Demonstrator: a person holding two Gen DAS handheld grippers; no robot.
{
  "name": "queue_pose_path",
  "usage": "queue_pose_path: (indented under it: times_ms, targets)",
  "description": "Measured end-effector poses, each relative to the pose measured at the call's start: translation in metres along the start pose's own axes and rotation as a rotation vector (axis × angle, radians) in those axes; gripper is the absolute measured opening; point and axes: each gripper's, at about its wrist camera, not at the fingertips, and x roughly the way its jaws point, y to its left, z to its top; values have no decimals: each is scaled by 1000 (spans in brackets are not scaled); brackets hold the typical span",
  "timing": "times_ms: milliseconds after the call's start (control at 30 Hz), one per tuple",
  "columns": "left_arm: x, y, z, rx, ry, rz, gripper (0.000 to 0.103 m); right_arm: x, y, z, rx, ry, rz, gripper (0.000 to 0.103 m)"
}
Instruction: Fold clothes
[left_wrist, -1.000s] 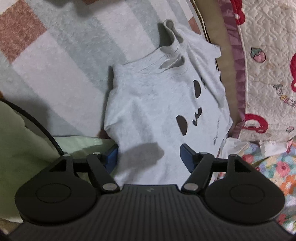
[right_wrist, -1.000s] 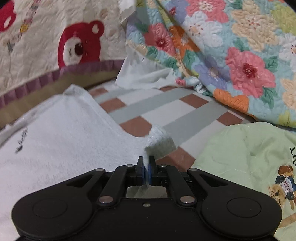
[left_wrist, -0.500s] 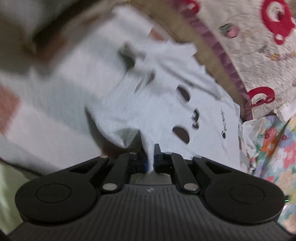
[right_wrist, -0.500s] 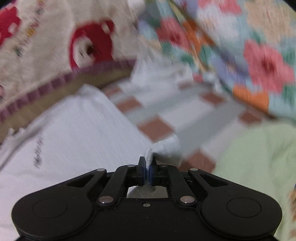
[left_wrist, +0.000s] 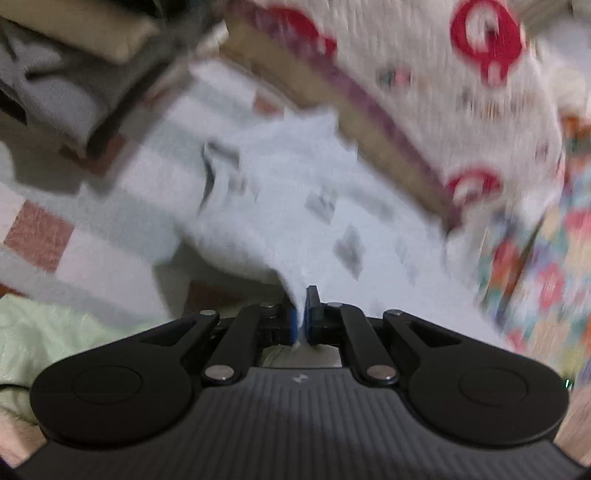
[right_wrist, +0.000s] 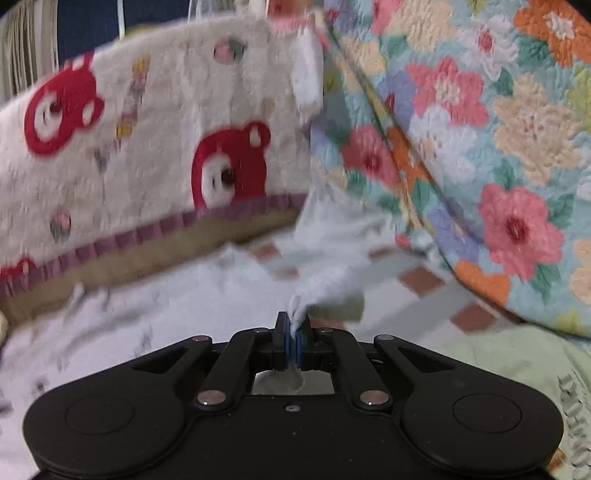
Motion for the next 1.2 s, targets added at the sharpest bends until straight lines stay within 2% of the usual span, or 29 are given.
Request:
queue_pose_path:
  times_ms: [100,200,233,267,300,333,367,400,467,533,600,667,700,733,800,867,967,1000,1067,1200]
  targets:
    - [18,11,-9,11,106,66,3,32,5,-26,-87,140,-124,4]
    - [29,17,-8,-1,169,101,7,56,-5,-47,-35,267,-135,4]
    - [27,11,-5,16,177,122,10,60,-12,-50,-2,288,-143,5]
    - [23,5,-1,41,184,133,27,61,-18,-51,9,296,-156,7]
    - [19,-2,3,65,191,143,44,60,-22,-50,18,293,-165,12]
    - [15,-9,6,90,198,153,46,57,-25,-47,24,271,-169,25]
    - [10,-16,10,118,197,154,47,53,-28,-42,32,245,-173,32]
    - [2,-24,15,155,179,136,47,48,-31,-34,46,209,-177,45]
    - [-10,-41,25,217,127,101,49,40,-38,-15,81,128,-168,49]
    - [-14,-59,35,284,52,72,52,44,-45,5,104,71,-104,50]
    - [0,-78,49,366,0,67,52,63,-47,27,86,44,20,48]
    - [17,-97,63,446,-49,61,53,90,-35,50,-16,34,139,33]
    - [33,-108,71,474,-61,56,58,106,-27,62,-87,33,197,17]
    - [51,-119,78,486,-56,37,62,122,-18,74,-158,31,255,9]
    - [90,-138,91,503,-22,-40,64,155,0,98,-247,50,326,4]
    - [131,-155,104,505,-7,-57,64,187,19,122,-312,76,366,0]
    - [190,-170,124,458,-4,-60,64,227,53,154,-434,105,370,3]
    - [208,-171,131,426,-5,-69,64,241,64,162,-475,149,382,9]
    - [243,-174,144,372,-11,-85,64,271,83,176,-538,234,377,9]
    - [292,-181,163,363,-72,-87,64,314,112,166,-666,314,342,12]
